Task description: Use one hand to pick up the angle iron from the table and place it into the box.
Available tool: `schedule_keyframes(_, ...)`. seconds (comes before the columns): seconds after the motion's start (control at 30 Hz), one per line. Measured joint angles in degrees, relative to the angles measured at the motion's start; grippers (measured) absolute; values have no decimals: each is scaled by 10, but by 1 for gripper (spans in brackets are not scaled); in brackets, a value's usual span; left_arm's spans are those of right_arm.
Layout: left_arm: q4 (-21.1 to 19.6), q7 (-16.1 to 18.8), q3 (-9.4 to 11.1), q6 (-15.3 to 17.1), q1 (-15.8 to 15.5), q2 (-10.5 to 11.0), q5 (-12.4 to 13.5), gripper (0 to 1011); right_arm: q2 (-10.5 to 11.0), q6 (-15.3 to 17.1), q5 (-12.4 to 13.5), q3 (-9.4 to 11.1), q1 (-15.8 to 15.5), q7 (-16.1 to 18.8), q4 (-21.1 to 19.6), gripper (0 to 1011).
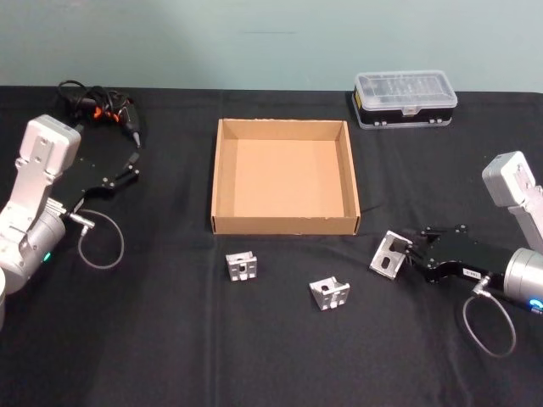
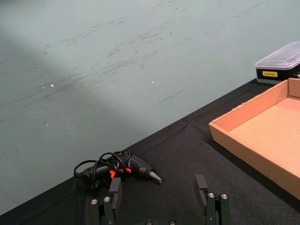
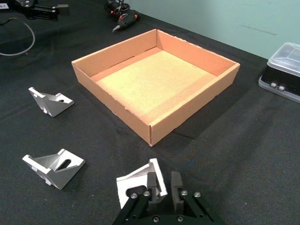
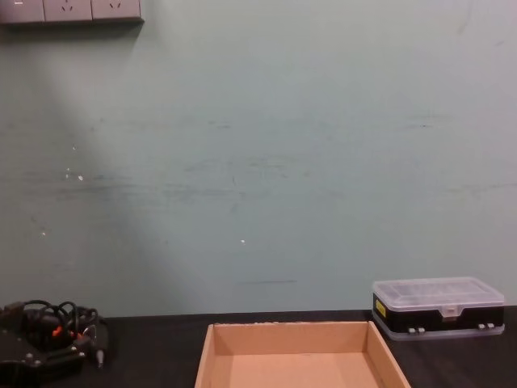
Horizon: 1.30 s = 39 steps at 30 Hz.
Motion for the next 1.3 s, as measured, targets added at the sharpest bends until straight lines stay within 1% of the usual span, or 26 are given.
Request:
schedule_keyframes(0.03, 0, 0, 0, 0, 0, 0, 0, 1011, 0, 0, 0, 0, 0, 0, 0, 190)
schedule_keyframes(0.1, 0, 0, 0, 0, 0, 0, 0, 1011, 0, 0, 0, 0, 0, 0, 0, 152)
schedule_keyframes(0.17, 0, 0, 0, 0, 0, 0, 0, 1011, 0, 0, 0, 0, 0, 1, 0, 83)
schedule_keyframes(0.63, 0, 0, 0, 0, 0, 0, 0, 1011, 0, 0, 0, 0, 0, 1, 0, 80)
schedule_keyframes(0.8, 0, 0, 0, 0, 0, 0, 0, 1011, -3, -13, 16, 14, -5, 3, -7, 80)
schedule_keyframes(0.83, 0, 0, 0, 0, 0, 0, 0, 1011, -4, -14, 23, 19, -7, 4, -11, 80)
schedule_keyframes(1.03, 0, 0, 0, 0, 0, 0, 0, 1011, -9, -9, 55, 39, -1, 2, -37, 80)
schedule_keyframes(1.2, 0, 0, 0, 0, 0, 0, 0, 1011, -17, 8, 73, 44, 16, -11, -53, 80)
schedule_keyframes(1.3, 0, 0, 0, 0, 0, 0, 0, 1011, -21, 20, 76, 37, 35, -12, -59, 80)
